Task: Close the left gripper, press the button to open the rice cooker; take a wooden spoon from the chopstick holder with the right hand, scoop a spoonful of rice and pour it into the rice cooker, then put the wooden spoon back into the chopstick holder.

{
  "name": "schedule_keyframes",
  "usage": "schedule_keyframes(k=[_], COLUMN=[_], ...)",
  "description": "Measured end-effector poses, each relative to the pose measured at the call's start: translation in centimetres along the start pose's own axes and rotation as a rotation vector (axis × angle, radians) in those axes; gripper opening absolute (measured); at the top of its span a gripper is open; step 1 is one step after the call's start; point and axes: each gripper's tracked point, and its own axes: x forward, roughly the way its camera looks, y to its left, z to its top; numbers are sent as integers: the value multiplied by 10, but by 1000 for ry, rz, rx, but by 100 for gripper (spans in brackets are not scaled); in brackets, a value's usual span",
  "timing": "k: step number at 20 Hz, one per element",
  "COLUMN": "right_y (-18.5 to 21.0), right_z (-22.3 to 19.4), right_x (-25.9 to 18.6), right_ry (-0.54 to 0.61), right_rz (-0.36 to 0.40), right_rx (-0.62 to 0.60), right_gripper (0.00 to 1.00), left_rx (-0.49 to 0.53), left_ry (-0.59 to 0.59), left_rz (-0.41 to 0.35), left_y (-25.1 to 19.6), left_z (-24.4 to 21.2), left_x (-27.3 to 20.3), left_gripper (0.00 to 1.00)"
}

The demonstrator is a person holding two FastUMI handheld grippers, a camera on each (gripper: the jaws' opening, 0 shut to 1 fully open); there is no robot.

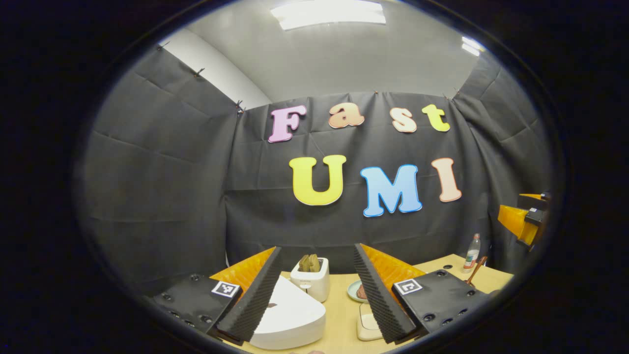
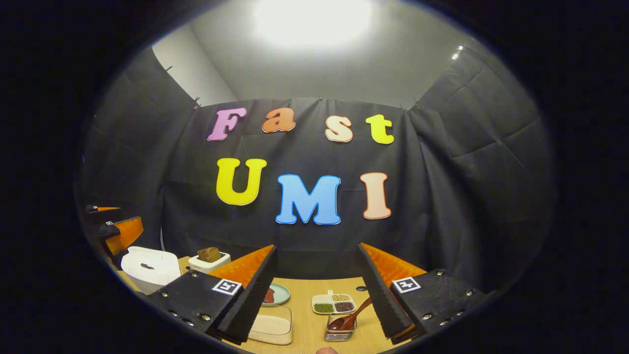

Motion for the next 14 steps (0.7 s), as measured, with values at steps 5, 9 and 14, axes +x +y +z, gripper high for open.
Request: schedule_keyframes(k=[5, 9, 14], right_y=[-2, -2, -4], right_z=[0, -3, -1], right_x=[4, 6, 6], right_ry=[3, 10, -3], right_rz=[-3, 0, -5], right_rx=[-4, 0, 5], right_gripper=[96, 96, 96], left_rx=[-1, -4, 7], left_ry=[10, 11, 9], left_rz=[-6, -3, -10], left_y=[-3, -2, -7], left_z=[-4, -4, -2], left_x=[3, 4, 7], left_gripper=[98, 98, 100])
